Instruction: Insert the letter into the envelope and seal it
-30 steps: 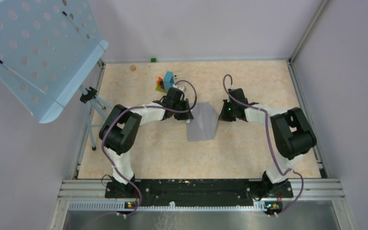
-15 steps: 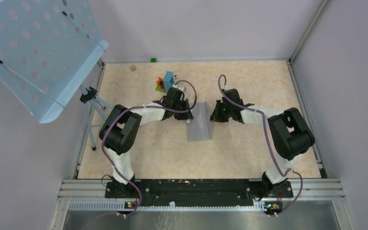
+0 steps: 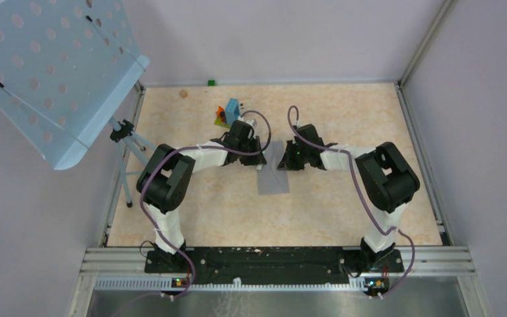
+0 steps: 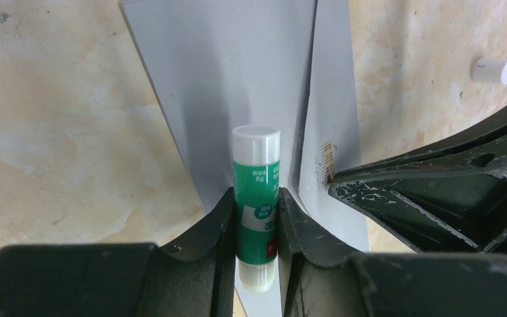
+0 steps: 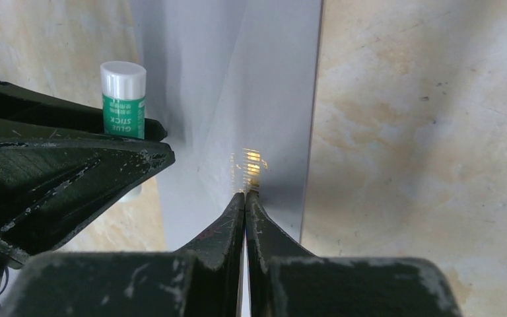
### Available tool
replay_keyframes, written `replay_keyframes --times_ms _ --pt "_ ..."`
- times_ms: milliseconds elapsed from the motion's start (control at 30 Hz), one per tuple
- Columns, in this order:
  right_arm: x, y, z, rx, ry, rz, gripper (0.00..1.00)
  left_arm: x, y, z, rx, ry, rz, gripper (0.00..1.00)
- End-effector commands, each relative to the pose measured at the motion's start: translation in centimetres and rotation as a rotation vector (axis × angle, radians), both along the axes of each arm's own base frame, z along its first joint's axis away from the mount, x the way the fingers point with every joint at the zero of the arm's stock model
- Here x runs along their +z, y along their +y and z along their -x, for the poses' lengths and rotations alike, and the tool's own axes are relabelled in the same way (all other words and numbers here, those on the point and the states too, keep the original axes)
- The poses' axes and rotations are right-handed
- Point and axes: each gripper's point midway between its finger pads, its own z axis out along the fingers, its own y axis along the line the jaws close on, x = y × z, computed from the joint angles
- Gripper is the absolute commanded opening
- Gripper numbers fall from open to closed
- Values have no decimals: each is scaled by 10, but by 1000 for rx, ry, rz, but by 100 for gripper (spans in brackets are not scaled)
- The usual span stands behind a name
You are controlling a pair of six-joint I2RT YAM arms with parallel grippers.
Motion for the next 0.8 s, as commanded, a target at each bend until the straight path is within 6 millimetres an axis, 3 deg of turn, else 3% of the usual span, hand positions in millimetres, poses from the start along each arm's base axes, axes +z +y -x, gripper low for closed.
replay_keyframes --times_ms 0,233,767 --pt "6 17 -4 27 -28 -31 0 -29 8 14 5 69 -53 0" --pt "-4 16 5 30 -10 -30 0 -28 8 15 -5 64 -56 0" --pt "-11 29 -13 34 -3 -35 0 -30 7 15 -35 65 -65 0"
